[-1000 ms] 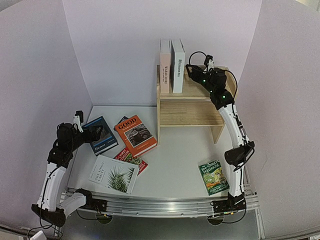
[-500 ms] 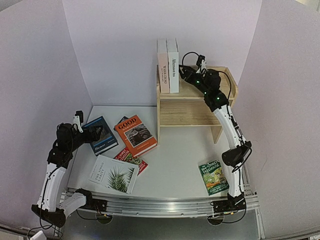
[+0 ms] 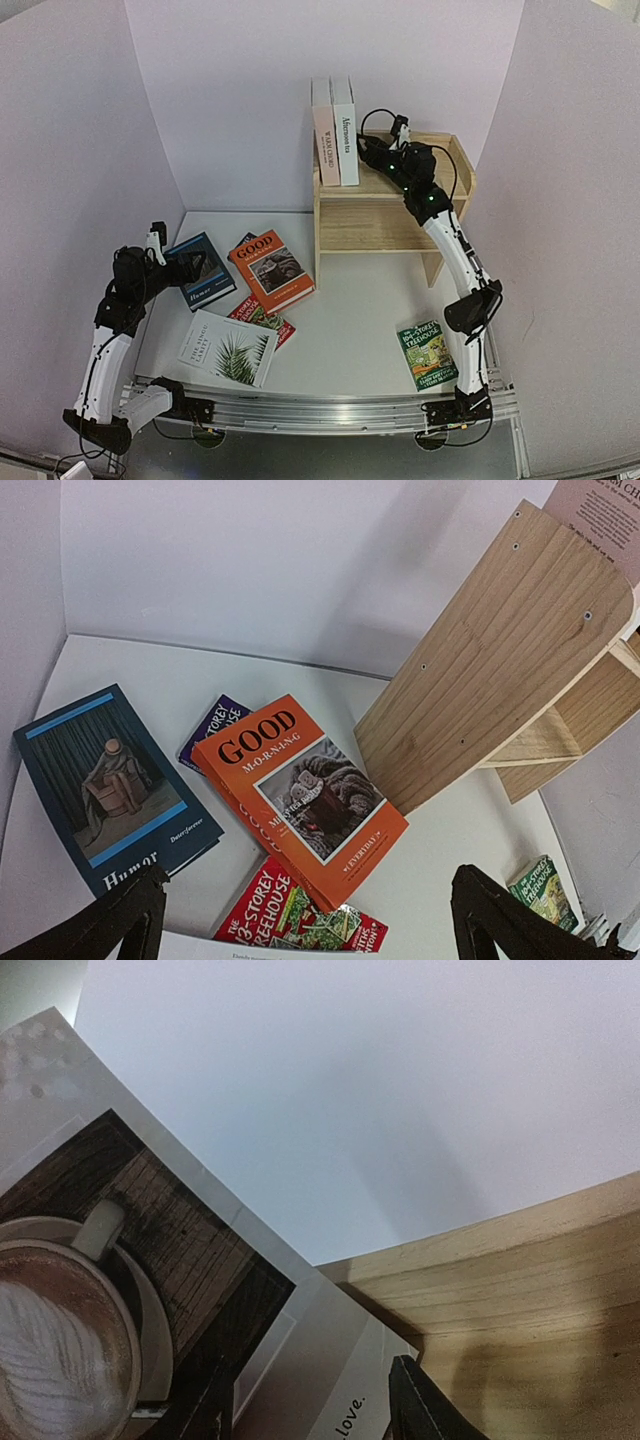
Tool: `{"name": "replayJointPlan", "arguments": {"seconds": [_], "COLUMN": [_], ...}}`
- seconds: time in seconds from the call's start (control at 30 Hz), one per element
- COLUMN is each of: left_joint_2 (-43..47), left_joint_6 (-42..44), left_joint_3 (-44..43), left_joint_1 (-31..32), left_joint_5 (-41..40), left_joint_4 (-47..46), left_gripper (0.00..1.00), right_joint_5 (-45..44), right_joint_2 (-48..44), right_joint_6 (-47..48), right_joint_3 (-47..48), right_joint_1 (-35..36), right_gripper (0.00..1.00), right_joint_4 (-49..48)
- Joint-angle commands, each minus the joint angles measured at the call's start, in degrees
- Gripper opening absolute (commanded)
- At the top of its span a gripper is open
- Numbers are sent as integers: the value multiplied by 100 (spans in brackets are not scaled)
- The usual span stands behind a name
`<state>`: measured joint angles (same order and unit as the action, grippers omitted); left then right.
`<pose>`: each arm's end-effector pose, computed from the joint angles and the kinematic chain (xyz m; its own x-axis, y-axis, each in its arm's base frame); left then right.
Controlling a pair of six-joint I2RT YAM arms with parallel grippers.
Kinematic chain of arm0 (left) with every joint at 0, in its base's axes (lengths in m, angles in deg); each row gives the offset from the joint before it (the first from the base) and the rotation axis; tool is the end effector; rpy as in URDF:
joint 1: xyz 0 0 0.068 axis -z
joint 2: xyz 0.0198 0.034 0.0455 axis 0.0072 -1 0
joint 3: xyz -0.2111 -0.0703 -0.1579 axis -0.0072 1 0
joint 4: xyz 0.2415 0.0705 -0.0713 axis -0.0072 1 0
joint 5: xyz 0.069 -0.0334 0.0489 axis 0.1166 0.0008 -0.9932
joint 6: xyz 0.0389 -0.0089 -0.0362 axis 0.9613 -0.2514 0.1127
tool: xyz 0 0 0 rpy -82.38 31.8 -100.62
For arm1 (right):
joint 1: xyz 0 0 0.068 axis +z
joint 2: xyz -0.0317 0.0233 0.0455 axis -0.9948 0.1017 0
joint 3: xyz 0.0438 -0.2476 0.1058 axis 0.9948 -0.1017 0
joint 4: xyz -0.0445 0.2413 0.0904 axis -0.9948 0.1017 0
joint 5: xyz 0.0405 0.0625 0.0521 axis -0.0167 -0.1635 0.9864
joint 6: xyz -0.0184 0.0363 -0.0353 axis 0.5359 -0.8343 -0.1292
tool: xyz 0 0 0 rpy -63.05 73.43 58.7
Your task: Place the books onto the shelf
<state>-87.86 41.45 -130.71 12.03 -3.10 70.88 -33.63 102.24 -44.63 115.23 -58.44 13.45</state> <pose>0.1764 -0.0438 0.3919 -0.4589 -0.2187 -0.8612 0.2537 0.8966 -0.3629 0.4419 0.2161 0.4856 -0.1787 0.5589 -0.8097 -0.4910 0.6625 0.5657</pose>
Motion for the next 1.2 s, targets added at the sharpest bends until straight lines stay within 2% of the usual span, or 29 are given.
{"name": "replayJointPlan", "arguments": {"seconds": [0.0,0.2,0.43,0.83,1.0,1.17], "left_joint_2": [71,66,90,65,-77,-778], "left_joint_6": [-36,-37,-28,103,634,1370], "left_joint_3": [57,40,39,40,-20,-416], "left_joint_1": [-23,-20,-22,-26,-22,-23], "left_joint_5": [58,79,62,87,-91,54], "left_joint_4": [-137,-131,-104,-104,260,1437], "left_gripper": [100,100,100,100,100,100], "right_joint_5": [-104,-172,-769,-919,-1577,-1849], "right_joint_2": [-341,-480,-812,-976,-1868,-3079], "right_joint_6": [206,263,437,586,851,1100], "right_joint_3": [-121,-248,-421,-498,-1345,-2650], "right_joint_1": [93,91,92,95,92,137], "right_gripper": [52,52,52,52,52,54], "right_joint_4": [81,81,72,81,81,228]}}
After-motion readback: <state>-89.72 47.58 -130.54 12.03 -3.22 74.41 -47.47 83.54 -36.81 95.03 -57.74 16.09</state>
